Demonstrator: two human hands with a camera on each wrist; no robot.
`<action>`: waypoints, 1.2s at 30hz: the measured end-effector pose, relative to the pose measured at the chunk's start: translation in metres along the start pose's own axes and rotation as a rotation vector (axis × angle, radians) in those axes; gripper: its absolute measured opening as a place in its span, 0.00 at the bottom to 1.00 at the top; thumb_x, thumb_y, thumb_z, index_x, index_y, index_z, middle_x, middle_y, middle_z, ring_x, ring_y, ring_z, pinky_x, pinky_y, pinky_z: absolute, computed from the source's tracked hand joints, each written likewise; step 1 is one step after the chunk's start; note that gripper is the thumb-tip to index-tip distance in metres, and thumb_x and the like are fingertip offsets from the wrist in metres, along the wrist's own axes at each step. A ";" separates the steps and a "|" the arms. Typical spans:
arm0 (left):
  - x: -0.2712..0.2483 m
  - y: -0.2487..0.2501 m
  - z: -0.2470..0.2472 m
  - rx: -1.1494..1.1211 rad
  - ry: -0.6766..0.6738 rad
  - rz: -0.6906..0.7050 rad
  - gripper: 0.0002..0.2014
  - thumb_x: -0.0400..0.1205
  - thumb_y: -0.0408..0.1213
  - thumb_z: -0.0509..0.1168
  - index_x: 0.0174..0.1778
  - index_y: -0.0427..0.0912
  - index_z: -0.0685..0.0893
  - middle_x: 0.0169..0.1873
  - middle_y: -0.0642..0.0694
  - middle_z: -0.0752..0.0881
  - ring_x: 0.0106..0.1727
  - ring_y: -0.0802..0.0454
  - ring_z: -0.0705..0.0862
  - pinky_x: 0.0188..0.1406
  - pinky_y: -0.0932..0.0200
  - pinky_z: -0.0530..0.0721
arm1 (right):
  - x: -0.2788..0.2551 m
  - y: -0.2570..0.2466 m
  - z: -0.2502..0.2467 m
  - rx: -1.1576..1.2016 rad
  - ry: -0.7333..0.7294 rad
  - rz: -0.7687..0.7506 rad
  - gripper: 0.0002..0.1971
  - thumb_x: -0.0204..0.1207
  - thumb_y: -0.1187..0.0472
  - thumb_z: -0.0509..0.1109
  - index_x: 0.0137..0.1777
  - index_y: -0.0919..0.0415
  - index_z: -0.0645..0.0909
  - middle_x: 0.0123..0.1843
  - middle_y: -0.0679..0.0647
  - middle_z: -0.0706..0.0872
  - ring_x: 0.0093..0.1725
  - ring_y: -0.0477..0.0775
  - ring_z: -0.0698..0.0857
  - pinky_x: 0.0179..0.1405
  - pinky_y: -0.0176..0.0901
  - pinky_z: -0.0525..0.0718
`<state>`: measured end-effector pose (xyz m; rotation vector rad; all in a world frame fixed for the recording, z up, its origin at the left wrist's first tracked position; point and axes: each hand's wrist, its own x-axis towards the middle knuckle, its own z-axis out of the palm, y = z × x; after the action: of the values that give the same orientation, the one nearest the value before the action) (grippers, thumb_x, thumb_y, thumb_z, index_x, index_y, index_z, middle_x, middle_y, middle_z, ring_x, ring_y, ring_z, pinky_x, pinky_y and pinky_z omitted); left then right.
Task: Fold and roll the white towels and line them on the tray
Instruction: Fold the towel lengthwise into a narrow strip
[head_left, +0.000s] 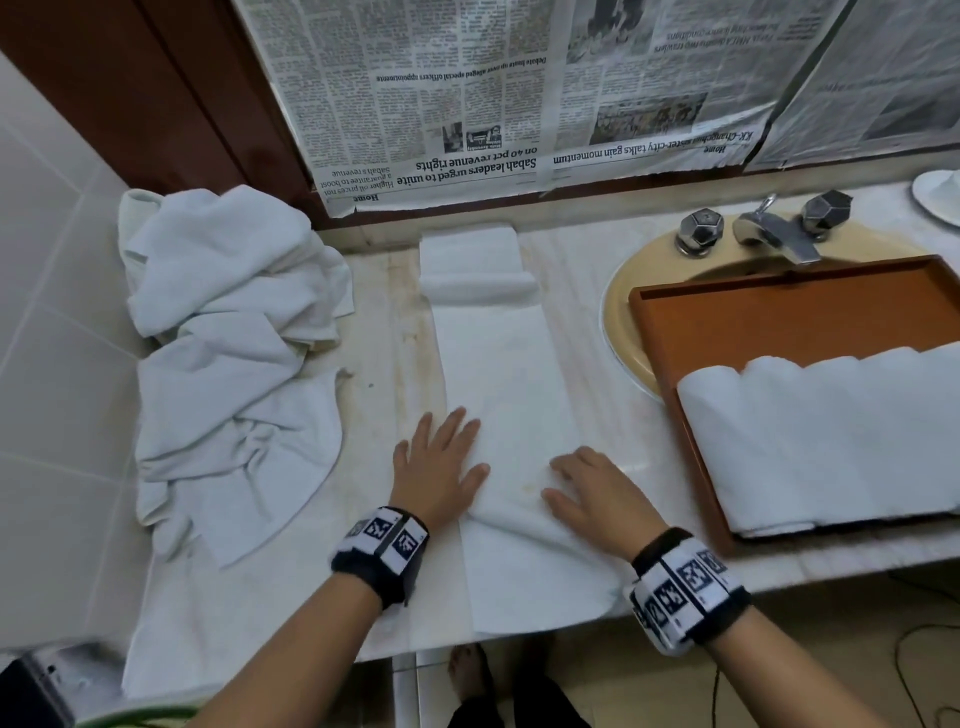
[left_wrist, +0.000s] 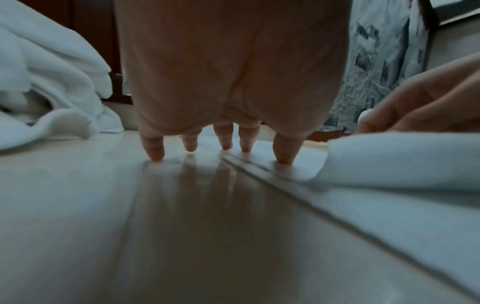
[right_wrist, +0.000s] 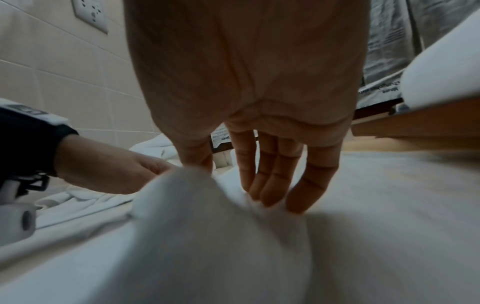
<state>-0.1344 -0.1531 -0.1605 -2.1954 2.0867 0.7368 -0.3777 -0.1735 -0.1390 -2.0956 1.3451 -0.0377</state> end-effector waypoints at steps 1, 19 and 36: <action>-0.003 -0.001 0.003 0.009 0.002 -0.014 0.41 0.75 0.70 0.36 0.87 0.61 0.53 0.87 0.61 0.47 0.87 0.45 0.44 0.81 0.36 0.52 | -0.009 -0.001 0.005 0.007 -0.024 0.021 0.23 0.82 0.46 0.64 0.73 0.57 0.74 0.64 0.51 0.76 0.62 0.52 0.77 0.63 0.47 0.77; -0.057 0.020 0.026 -0.138 0.052 0.009 0.25 0.91 0.54 0.44 0.86 0.56 0.61 0.87 0.58 0.54 0.87 0.53 0.51 0.79 0.43 0.55 | -0.113 -0.043 0.031 0.014 0.084 -0.054 0.07 0.80 0.57 0.68 0.46 0.49 0.71 0.41 0.45 0.76 0.39 0.45 0.76 0.42 0.41 0.79; -0.058 0.013 0.032 0.005 0.012 0.068 0.29 0.89 0.52 0.50 0.87 0.56 0.53 0.87 0.59 0.49 0.88 0.49 0.48 0.81 0.41 0.55 | -0.145 -0.033 0.071 -0.048 0.044 0.072 0.18 0.78 0.63 0.68 0.67 0.51 0.73 0.62 0.48 0.76 0.62 0.50 0.77 0.63 0.40 0.79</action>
<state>-0.1564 -0.0892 -0.1643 -2.1406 2.1766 0.7238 -0.3951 -0.0099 -0.1337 -2.0954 1.4603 -0.0217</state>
